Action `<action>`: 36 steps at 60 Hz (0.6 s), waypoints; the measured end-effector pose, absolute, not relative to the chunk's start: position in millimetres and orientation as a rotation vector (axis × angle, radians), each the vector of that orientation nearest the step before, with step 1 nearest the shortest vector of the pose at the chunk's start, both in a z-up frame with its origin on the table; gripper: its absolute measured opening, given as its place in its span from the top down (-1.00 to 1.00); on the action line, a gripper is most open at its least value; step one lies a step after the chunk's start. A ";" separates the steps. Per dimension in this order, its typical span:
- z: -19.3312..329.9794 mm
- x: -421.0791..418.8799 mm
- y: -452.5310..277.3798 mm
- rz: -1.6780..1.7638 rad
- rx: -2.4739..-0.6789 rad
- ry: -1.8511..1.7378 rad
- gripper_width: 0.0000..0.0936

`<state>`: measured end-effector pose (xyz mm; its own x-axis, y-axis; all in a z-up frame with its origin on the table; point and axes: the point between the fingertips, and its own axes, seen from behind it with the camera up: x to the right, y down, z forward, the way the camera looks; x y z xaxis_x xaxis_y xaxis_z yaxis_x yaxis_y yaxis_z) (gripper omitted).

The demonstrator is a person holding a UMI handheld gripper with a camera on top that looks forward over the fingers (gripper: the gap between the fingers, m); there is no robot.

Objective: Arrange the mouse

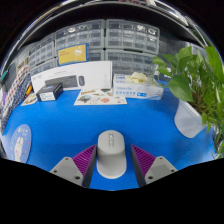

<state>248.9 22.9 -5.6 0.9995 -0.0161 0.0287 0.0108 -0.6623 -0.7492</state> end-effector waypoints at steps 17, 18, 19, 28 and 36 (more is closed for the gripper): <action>-8.2 247.9 37.8 -0.032 -2.327 0.034 -0.04; -8.3 247.6 37.8 -0.033 -2.325 0.037 -0.01; -7.9 246.9 36.2 -0.035 -2.327 0.042 -0.01; -9.4 246.4 33.7 -0.039 -2.359 0.088 0.20; -10.1 246.5 35.3 -0.050 -2.396 0.109 0.31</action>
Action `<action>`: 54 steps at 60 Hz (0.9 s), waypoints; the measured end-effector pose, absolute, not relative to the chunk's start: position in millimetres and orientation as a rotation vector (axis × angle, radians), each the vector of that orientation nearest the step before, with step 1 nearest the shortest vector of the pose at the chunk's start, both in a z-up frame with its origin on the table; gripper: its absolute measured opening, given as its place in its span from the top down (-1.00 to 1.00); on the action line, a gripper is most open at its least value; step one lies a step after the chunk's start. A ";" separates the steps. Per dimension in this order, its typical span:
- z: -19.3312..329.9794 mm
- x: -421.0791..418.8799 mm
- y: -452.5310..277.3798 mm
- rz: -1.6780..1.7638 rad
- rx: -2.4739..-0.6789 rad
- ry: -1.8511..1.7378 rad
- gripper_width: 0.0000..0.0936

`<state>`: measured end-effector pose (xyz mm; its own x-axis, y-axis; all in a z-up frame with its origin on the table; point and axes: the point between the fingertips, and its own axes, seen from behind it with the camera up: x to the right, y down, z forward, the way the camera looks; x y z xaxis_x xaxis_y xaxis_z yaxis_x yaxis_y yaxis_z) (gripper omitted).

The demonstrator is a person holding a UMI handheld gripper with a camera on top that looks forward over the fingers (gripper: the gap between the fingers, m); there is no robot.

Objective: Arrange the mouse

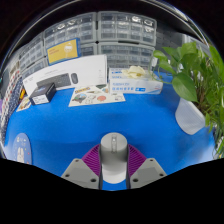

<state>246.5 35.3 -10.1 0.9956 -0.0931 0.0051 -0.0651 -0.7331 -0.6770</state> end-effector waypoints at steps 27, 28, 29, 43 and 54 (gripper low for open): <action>237.1 71.5 53.3 -0.067 -2.020 0.079 0.31; 241.3 60.1 51.6 -0.061 -2.014 0.074 0.31; 245.0 48.9 49.8 -0.054 -2.008 0.066 0.31; 185.0 -84.9 22.4 0.044 -2.097 -0.062 0.31; 60.7 -111.0 -2.9 0.047 -2.298 -0.081 0.32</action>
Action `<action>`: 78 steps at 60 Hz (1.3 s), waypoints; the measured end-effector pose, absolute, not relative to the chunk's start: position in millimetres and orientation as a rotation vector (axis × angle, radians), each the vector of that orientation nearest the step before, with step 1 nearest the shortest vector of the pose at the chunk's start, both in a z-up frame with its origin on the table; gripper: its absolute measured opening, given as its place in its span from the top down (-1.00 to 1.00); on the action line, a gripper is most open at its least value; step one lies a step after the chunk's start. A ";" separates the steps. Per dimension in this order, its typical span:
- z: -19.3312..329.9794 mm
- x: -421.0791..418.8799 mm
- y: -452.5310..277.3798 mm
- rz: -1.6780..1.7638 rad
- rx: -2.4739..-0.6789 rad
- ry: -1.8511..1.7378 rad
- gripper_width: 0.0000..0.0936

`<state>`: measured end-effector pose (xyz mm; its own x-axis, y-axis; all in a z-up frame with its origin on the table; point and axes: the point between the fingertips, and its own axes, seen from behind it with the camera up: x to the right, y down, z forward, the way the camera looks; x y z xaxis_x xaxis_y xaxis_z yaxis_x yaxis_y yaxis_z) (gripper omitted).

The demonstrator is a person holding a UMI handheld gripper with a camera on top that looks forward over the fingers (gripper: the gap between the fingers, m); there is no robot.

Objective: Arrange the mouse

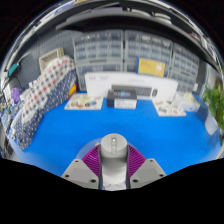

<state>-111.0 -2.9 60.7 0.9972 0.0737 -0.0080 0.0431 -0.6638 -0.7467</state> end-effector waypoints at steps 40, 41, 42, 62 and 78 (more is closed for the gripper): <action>12.3 -114.0 -22.6 0.037 -2.409 -0.017 -0.70; 18.8 -113.9 -21.6 0.032 -2.400 -0.015 -0.88; 25.2 -114.2 -21.0 0.028 -2.391 -0.013 -0.77; 172.9 -146.0 -42.2 -0.001 -2.233 -0.014 -0.87; 227.3 -181.2 -71.9 0.012 -2.127 -0.045 -0.89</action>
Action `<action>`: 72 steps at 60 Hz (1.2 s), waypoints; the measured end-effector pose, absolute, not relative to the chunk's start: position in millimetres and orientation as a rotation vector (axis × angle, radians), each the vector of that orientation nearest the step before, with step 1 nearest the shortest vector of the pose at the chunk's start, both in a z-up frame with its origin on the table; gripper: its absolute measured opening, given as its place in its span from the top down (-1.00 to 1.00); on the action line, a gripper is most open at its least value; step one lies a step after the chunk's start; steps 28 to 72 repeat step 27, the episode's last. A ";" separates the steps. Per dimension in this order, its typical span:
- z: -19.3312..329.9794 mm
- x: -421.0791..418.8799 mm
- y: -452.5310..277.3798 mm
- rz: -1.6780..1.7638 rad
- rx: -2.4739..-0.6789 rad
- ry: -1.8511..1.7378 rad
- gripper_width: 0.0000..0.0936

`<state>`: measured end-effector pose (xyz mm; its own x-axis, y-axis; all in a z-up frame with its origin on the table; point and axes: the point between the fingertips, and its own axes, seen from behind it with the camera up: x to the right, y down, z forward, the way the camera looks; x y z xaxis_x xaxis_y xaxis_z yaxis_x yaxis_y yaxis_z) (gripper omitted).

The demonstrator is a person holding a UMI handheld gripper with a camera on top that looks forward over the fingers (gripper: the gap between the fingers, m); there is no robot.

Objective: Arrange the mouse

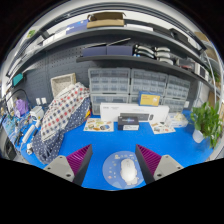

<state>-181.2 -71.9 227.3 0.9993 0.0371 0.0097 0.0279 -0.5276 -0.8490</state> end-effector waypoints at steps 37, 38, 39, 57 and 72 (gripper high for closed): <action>210.6 -198.8 -94.7 0.022 -2.166 -0.036 -0.88; 210.6 -198.8 -94.7 0.022 -2.166 -0.036 -0.88; 210.6 -198.8 -94.7 0.022 -2.166 -0.036 -0.88; 210.6 -198.8 -94.7 0.022 -2.166 -0.036 -0.88; 210.6 -198.8 -94.7 0.022 -2.166 -0.036 -0.88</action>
